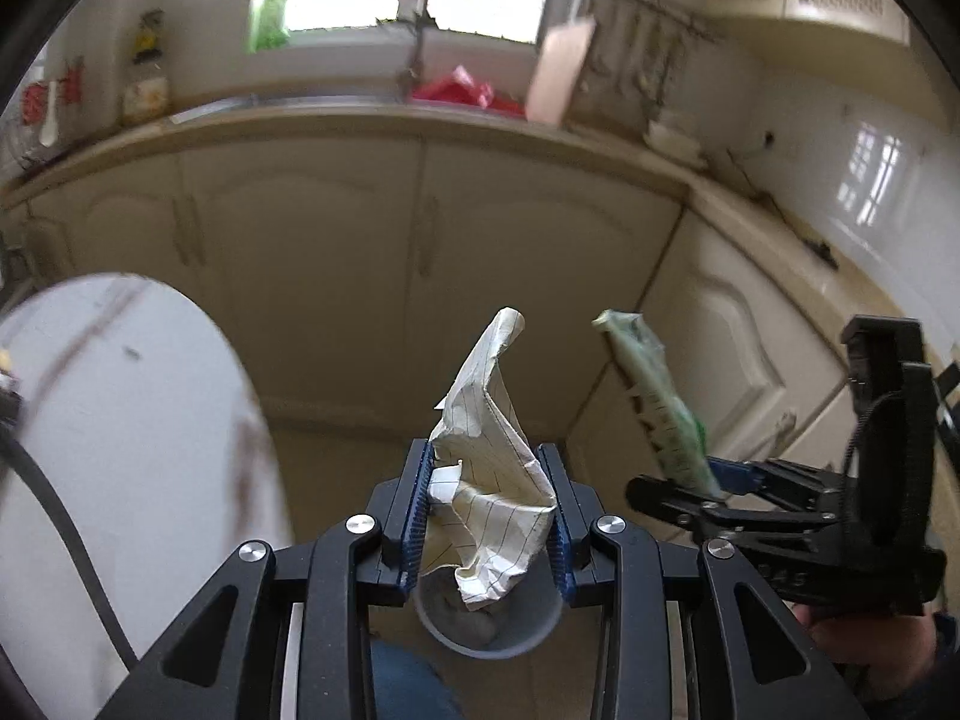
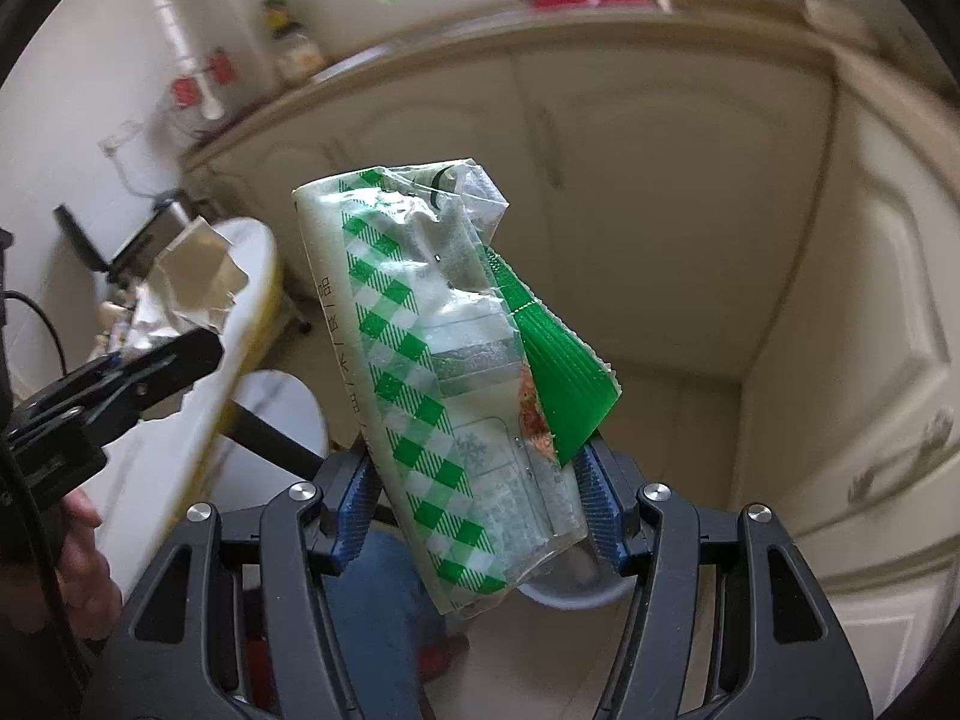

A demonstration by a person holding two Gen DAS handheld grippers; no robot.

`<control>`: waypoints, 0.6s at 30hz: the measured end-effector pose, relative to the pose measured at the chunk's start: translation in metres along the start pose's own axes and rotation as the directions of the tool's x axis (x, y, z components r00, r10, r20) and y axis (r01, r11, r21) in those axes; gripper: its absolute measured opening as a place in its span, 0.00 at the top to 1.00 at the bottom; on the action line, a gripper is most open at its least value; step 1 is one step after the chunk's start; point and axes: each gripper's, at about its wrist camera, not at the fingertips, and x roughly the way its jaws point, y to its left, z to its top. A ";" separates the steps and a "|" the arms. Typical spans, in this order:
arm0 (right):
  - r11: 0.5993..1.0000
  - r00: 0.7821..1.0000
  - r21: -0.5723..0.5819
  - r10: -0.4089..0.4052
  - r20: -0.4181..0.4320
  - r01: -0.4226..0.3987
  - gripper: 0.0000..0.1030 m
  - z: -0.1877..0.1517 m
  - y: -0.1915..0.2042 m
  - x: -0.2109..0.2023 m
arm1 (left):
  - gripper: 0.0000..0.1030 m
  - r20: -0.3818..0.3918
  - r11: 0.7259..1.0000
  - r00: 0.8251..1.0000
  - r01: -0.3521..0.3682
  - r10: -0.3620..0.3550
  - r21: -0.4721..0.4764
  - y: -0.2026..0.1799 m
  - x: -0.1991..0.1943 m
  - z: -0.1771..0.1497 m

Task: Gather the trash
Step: 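Carry the packet and tissue to the blue bin and open both tools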

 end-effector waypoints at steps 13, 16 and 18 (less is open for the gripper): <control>0.983 0.971 0.180 0.002 -0.240 0.043 0.45 -0.059 -0.091 0.119 | 0.66 -0.301 0.998 0.952 -0.044 0.052 0.033 -0.015 0.167 -0.019; 0.977 0.959 0.204 0.006 -0.284 0.055 0.44 -0.067 -0.105 0.147 | 0.65 -0.378 0.997 0.923 -0.069 0.072 0.021 -0.006 0.202 -0.025; 0.973 0.948 0.220 0.009 -0.317 0.064 0.44 -0.075 -0.110 0.167 | 0.63 -0.439 0.998 0.897 -0.066 0.058 -0.003 0.001 0.224 -0.029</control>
